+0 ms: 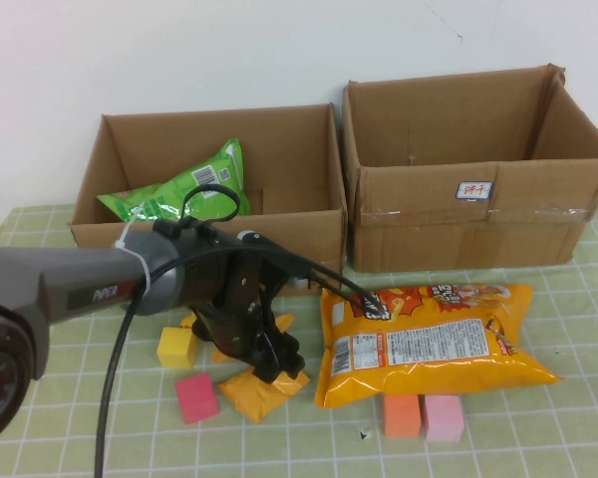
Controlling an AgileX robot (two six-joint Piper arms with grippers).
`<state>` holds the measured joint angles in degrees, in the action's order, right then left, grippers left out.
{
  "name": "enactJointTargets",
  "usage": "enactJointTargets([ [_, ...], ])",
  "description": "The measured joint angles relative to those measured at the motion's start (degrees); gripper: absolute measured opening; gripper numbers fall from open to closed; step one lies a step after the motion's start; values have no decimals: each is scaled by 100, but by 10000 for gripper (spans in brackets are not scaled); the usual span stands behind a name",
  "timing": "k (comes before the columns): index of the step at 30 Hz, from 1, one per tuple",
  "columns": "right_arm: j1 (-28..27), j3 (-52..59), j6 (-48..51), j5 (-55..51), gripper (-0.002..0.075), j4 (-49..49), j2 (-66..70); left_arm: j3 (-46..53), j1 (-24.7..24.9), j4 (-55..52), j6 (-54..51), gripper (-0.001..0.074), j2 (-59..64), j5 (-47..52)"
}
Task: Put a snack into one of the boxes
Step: Pick up the biscuit
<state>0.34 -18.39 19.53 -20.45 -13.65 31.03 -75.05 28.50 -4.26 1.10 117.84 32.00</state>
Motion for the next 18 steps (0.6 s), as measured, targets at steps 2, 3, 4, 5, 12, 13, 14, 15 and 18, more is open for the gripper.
enactJointTargets([
  [2, 0, 0, 0, 0, -2, 0, 0, -29, 0, 0, 0, 536, 61, -158],
  [3, 0, 0, 0, 0, -2, 0, 0, -39, 0, 0, 0, 536, 75, -246],
  [4, 0, 0, 0, 0, -2, 0, 0, -39, 0, 0, 0, 536, 99, -348],
  [5, 0, 0, 0, 0, -2, -9, 0, -39, 0, 0, 0, 536, 108, -441],
  [12, 0, 0, 0, -23, -2, -9, 0, -39, 0, 0, 0, 414, 122, -674],
  [13, 0, 0, 0, -23, -2, -9, 0, -39, 0, 0, 0, 369, 122, -674],
  [14, 0, 0, 0, -23, -2, -9, 0, -42, 0, 0, 0, 320, 122, -699],
  [15, 0, 0, 0, -23, -2, -9, 0, -42, 0, 0, 0, 279, 122, -726],
  [18, 0, 0, 0, -23, -2, -9, 0, -51, 0, -13, 0, 142, 122, -752],
])
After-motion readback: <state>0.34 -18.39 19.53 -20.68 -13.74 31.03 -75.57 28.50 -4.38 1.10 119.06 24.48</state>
